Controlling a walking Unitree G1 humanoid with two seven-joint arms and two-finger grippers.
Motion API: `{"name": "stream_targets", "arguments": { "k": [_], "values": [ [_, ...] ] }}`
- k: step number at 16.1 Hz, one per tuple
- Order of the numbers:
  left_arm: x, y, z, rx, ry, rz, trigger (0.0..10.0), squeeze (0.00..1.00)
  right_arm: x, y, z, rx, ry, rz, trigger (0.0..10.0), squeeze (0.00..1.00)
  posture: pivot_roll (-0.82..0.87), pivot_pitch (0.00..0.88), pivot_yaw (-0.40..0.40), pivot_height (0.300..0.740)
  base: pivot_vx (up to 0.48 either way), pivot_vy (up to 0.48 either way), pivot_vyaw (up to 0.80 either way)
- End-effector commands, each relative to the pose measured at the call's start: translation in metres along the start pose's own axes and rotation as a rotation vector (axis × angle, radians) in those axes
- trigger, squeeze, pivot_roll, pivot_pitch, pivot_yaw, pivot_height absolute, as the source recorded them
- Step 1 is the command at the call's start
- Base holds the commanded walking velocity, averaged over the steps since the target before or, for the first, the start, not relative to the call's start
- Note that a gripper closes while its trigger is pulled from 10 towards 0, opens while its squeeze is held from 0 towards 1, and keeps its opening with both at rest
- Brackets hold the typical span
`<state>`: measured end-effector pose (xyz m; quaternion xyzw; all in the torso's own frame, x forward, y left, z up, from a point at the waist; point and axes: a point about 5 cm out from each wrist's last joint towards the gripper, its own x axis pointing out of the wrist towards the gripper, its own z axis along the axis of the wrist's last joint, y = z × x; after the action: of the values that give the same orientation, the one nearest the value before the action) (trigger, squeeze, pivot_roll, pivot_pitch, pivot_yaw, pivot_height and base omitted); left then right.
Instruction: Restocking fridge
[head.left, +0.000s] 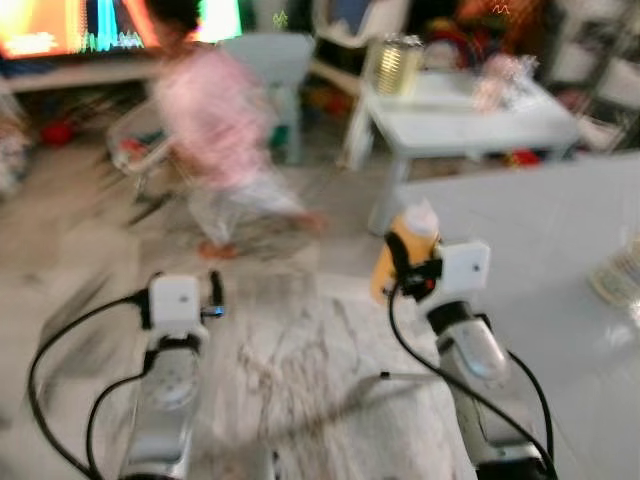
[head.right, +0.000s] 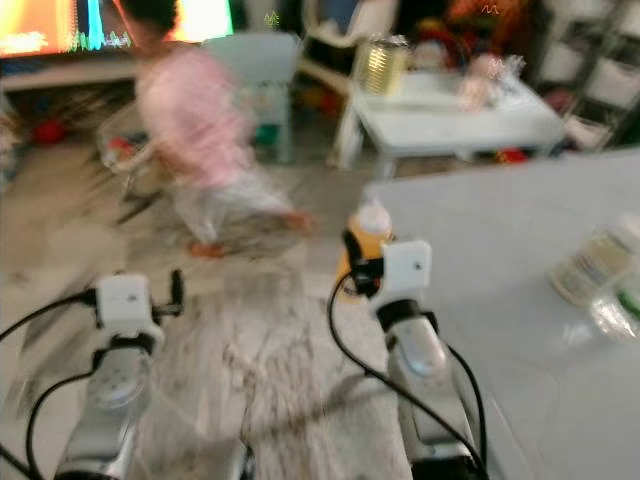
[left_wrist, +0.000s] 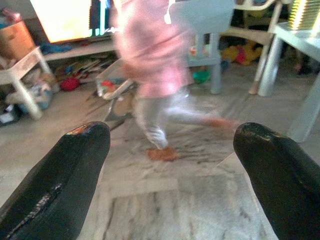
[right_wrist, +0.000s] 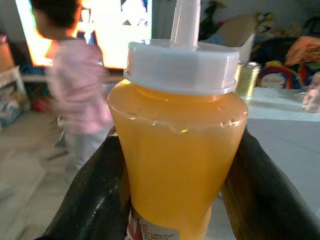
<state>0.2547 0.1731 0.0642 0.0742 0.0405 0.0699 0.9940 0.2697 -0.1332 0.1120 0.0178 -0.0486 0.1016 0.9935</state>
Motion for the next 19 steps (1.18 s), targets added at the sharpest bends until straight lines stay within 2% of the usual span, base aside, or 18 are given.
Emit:
{"name": "stream_targets", "arguments": {
  "k": [1,3,5,13,17,19],
  "values": [
    [0.001,0.011,-0.005,0.022,0.017,0.016,10.0,0.0,0.003,0.0,0.007,-0.016,-0.044,-0.01,10.0,0.0,0.14,0.019,-0.039,0.74,0.0,0.0,0.8],
    [0.006,0.016,-0.001,0.034,0.009,0.028,10.0,0.0,0.004,-0.008,0.007,-0.033,-0.046,-0.043,10.0,0.0,0.15,0.029,-0.032,0.74,0.0,0.0,0.8],
    [0.009,0.018,0.002,0.04,0.003,0.019,10.0,0.0,0.007,-0.015,0.007,-0.041,-0.048,-0.069,10.0,0.0,0.15,0.036,-0.031,0.74,0.0,0.315,0.0],
    [0.013,0.024,0.006,0.04,-0.013,-0.002,10.0,0.0,0.005,-0.028,0.004,-0.068,-0.04,-0.13,10.0,0.0,0.15,0.058,-0.034,0.74,0.0,0.48,0.0],
    [-0.001,0.022,0.001,0.047,0.002,-0.025,10.0,0.0,-0.019,-0.039,-0.013,-0.156,0.026,-0.194,10.0,0.0,0.14,0.068,-0.034,0.74,0.0,0.48,0.0],
    [-0.004,0.022,-0.002,0.054,0.013,-0.039,10.0,0.0,-0.023,-0.037,-0.016,-0.136,0.036,-0.19,10.0,0.0,0.14,0.068,-0.031,0.74,0.0,0.48,0.4]
  ]
}}
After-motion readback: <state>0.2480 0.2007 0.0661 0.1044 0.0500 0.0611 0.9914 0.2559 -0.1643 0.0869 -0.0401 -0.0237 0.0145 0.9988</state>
